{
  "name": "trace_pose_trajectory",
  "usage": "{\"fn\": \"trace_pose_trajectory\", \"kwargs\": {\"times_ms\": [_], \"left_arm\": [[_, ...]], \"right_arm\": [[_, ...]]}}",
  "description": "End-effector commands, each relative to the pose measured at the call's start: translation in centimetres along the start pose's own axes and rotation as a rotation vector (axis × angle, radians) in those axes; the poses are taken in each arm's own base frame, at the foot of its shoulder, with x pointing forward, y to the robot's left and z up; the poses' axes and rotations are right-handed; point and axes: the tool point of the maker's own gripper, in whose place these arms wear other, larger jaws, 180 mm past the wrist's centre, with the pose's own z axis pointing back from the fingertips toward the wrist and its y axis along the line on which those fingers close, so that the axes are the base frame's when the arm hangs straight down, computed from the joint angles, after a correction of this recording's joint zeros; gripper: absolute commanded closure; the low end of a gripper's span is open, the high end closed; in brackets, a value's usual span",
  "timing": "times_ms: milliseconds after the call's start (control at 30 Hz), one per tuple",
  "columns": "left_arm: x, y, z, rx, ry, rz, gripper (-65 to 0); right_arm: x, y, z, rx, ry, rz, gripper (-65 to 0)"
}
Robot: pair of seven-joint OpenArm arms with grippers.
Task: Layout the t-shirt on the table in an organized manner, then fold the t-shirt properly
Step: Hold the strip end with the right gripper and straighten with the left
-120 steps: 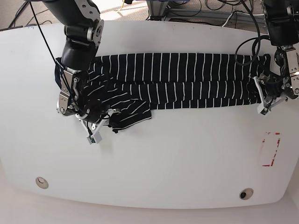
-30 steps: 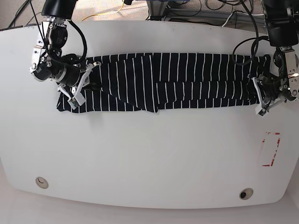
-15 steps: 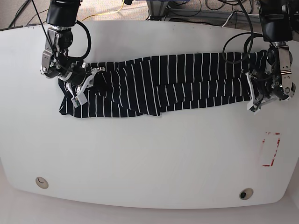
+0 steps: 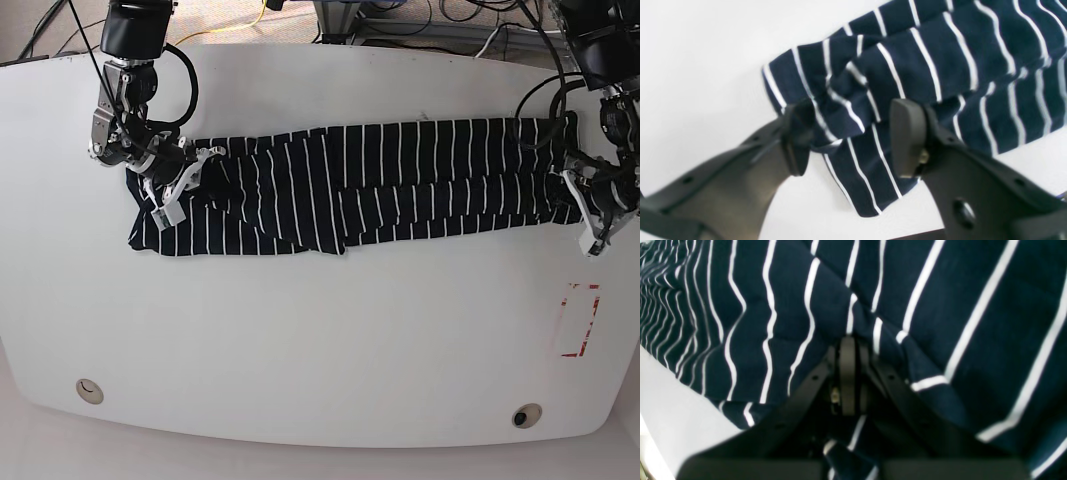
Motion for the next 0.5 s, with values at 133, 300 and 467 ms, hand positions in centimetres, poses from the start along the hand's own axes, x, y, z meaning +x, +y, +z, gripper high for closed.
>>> {"fn": "trace_pose_trajectory", "kwargs": {"times_ms": [133, 300, 467], "left_arm": [[1.5, 2.6, 2.9, 0.022, -0.092, 0.028, -35.6], [-1.0, 3.7, 2.6, 0.001, -0.082, 0.136, -35.7], [-3.5, 4.7, 1.6, -0.05, -0.068, 0.268, -35.7]], "right_arm": [[-3.7, -1.4, 0.3, -0.069, 0.178, 0.016, -1.4], [-3.8, -1.4, 0.3, -0.069, 0.18, 0.016, -1.4], [-3.8, -1.3, 0.3, -0.068, 0.18, 0.016, -1.4]]}}
